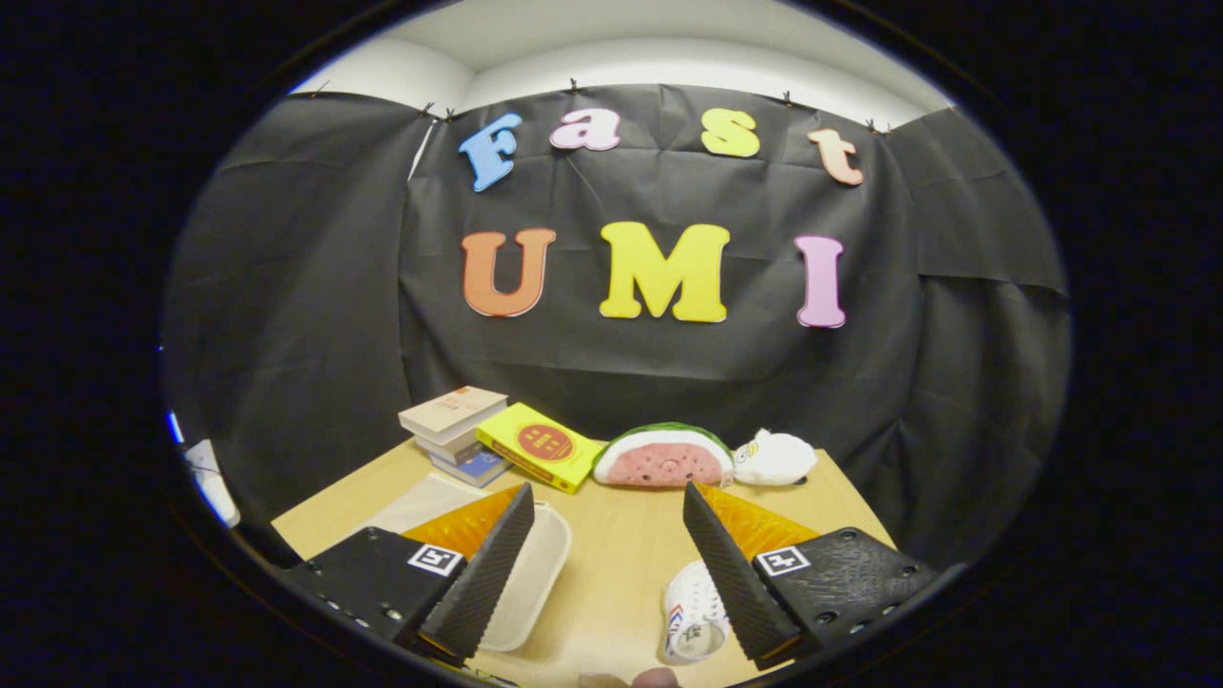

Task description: Open the storage box then place both shoes into the box .Put the left shoe in first, then the right shoe, with the right side of both shoes facing outward in a uniform manner.

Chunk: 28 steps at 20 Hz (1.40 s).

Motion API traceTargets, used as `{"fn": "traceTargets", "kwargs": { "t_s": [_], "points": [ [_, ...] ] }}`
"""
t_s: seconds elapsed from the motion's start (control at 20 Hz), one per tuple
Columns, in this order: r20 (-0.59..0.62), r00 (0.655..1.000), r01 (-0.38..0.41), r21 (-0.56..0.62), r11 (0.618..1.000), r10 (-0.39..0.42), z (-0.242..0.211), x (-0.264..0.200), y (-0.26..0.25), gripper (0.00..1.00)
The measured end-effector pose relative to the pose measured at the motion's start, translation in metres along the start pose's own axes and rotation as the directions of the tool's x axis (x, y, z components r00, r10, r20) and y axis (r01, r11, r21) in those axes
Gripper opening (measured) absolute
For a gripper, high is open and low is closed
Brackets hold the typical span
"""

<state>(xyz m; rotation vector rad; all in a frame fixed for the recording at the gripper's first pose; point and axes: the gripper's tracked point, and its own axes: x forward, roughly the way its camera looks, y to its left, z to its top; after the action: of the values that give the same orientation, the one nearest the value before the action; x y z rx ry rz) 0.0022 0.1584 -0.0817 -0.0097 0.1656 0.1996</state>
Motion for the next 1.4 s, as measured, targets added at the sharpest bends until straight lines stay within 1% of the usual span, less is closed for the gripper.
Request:
{"fn": "traceTargets", "kwargs": {
  "t_s": [0.2, 0.45, 0.7, 0.8, 0.9, 1.0, 1.1, 1.2, 1.35, 1.4],
  "points": [
    [-0.045, 0.996, -0.078, 0.024, 0.997, 0.079, -0.027, 0.005, 0.041, 0.95],
    [-0.111, 0.983, -0.135, 0.098, 0.986, 0.146, -0.062, 0.015, 0.061, 0.95],
    [-0.201, 0.95, -0.196, 0.208, 0.958, 0.238, -0.1, 0.022, 0.073, 0.95],
    [-0.236, 0.931, -0.217, 0.252, 0.943, 0.278, -0.115, 0.024, 0.077, 0.95],
    [-0.273, 0.905, -0.231, 0.325, 0.917, 0.325, -0.134, 0.026, 0.082, 0.95],
    [-0.296, 0.893, -0.206, 0.404, 0.891, 0.34, -0.148, 0.026, 0.077, 0.95],
    [-0.316, 0.878, -0.175, 0.489, 0.855, 0.361, -0.162, 0.031, 0.073, 0.95],
    [-0.326, 0.849, -0.168, 0.581, 0.797, 0.416, -0.171, 0.037, 0.077, 0.95],
    [-0.309, 0.81, -0.152, 0.71, 0.688, 0.498, -0.174, 0.042, 0.086, 0.96],
    [-0.316, 0.802, -0.14, 0.725, 0.674, 0.506, -0.174, 0.045, 0.087, 0.95]
  ]
}}
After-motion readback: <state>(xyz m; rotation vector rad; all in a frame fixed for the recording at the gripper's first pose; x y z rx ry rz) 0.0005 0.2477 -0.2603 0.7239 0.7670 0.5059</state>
